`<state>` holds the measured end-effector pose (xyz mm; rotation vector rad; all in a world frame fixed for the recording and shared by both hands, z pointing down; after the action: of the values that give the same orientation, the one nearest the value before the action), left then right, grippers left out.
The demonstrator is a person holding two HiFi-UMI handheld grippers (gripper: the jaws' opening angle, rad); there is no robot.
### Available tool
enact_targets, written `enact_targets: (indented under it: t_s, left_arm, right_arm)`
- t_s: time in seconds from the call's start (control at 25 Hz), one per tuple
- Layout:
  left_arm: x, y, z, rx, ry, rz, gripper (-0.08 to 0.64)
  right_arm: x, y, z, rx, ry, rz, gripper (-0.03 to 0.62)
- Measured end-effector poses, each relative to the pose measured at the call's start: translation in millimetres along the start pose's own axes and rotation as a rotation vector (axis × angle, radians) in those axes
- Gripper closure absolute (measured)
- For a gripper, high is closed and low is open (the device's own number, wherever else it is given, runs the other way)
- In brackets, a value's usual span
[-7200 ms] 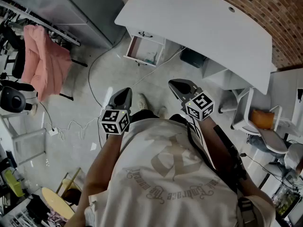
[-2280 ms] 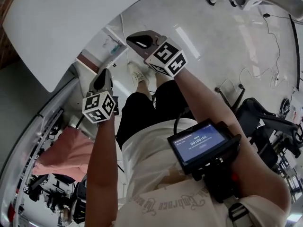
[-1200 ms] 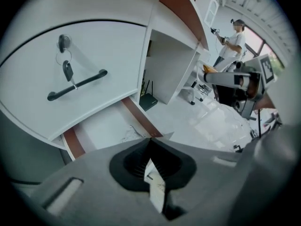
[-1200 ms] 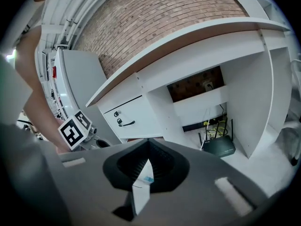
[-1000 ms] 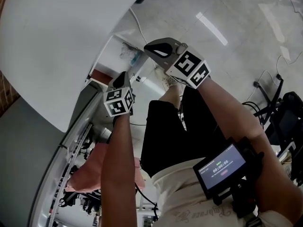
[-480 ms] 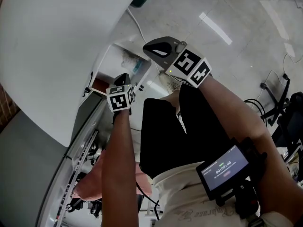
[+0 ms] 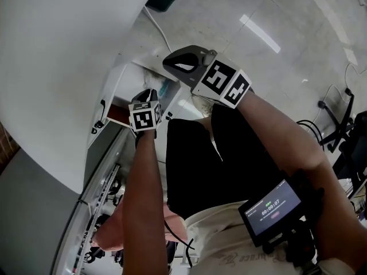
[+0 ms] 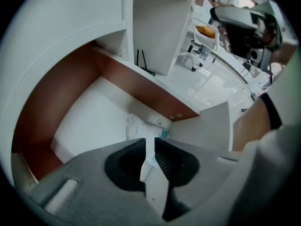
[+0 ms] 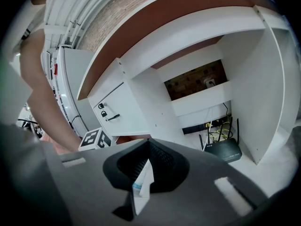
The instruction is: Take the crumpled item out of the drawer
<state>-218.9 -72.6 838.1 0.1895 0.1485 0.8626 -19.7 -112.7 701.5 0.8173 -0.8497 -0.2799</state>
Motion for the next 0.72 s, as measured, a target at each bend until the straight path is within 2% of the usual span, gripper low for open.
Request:
enact_targets:
  t_s: [0.24,0.44,0.64,0.72]
  left_arm:
    - [-3,5,22,-0.060,0.003,0.035,0.426]
    - [-7,4,39,-0.124,-0.019,0.071,0.420]
    - [-10,11,44,-0.209,-0.067,0.103,0.473]
    - [-8,12,47,-0.195,-0.055,0.102,0.514]
  right_arm:
    - [5,-1,4,0.005,-0.025,-0.001,0.583]
    - [18,0,-1,0.007,-0.017,-0.004,0.584]
    - [28,3,-14,0.002,0.006,-0.001,0.583]
    - [31,4,-17,0.001,0.013,-0.001,0.584]
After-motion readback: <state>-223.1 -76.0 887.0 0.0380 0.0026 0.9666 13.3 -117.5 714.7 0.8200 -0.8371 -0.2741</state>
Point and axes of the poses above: the fingertips, and each gripper's own axes: z forward along the fingers, x to its right, y out of its underside, the point moved 6 cm from there along -z, backward along the fingers, and after that the axes turned 10 degrees about z, right-handed, at the moved point
